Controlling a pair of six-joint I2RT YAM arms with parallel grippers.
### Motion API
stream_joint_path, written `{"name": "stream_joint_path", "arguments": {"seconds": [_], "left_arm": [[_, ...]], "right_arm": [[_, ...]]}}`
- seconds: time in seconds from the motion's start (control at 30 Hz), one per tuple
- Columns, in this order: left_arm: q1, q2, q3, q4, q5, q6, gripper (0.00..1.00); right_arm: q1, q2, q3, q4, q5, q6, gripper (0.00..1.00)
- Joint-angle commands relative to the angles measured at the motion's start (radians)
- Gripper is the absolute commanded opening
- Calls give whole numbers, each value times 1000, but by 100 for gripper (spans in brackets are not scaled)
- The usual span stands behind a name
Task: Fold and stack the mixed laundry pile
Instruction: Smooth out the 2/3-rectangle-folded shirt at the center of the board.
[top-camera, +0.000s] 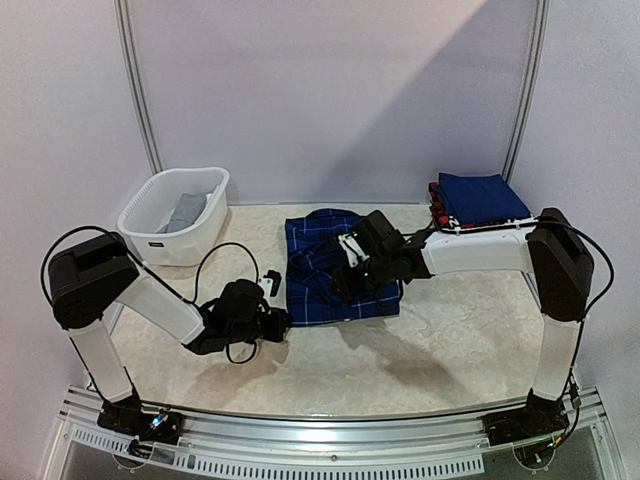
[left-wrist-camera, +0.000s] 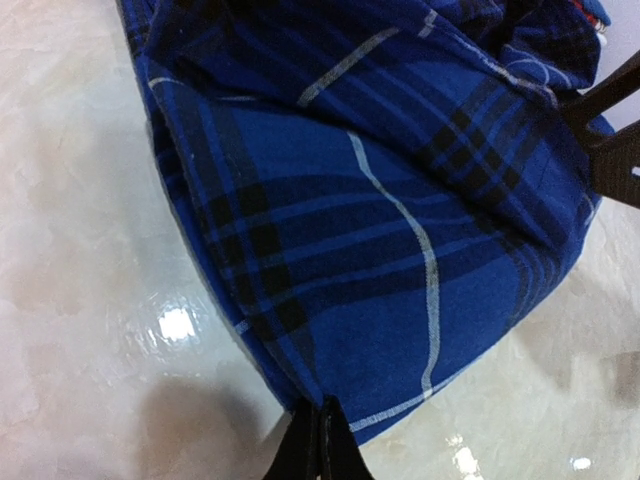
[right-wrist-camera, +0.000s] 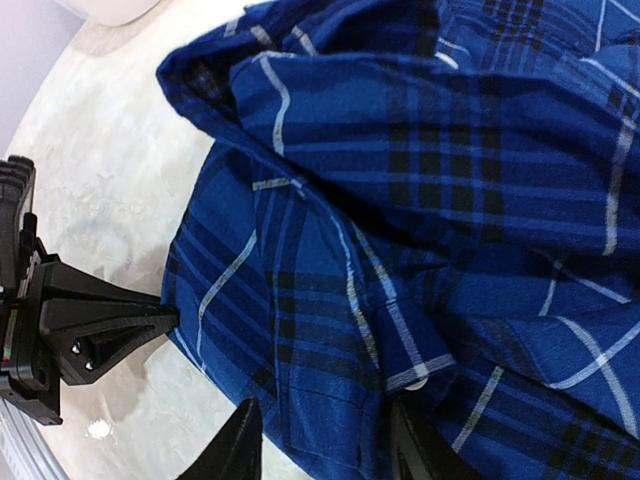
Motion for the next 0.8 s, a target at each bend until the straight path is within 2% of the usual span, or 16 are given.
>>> {"name": "stream_joint_path", "arguments": {"seconds": [0.0,0.17,0.37,0.57,0.77], "left_arm": [[-6,28,-15,6,4,-2,0],[-6,34,-17,14,4,-2,0],[-6,37,-21,26,7,0,0],[-5,34,-26,35,14,1,0],[-3,24,-33,35,17,2,0]], "right_arm": [[16,33,-4,-19,9,10,42],[18,42,-1,-28,11,13,32],[18,55,41,-55,42,-2,1],[6,129,216,-171,189,-62,0],[-79,247,413,-230,197,-109,0]]}}
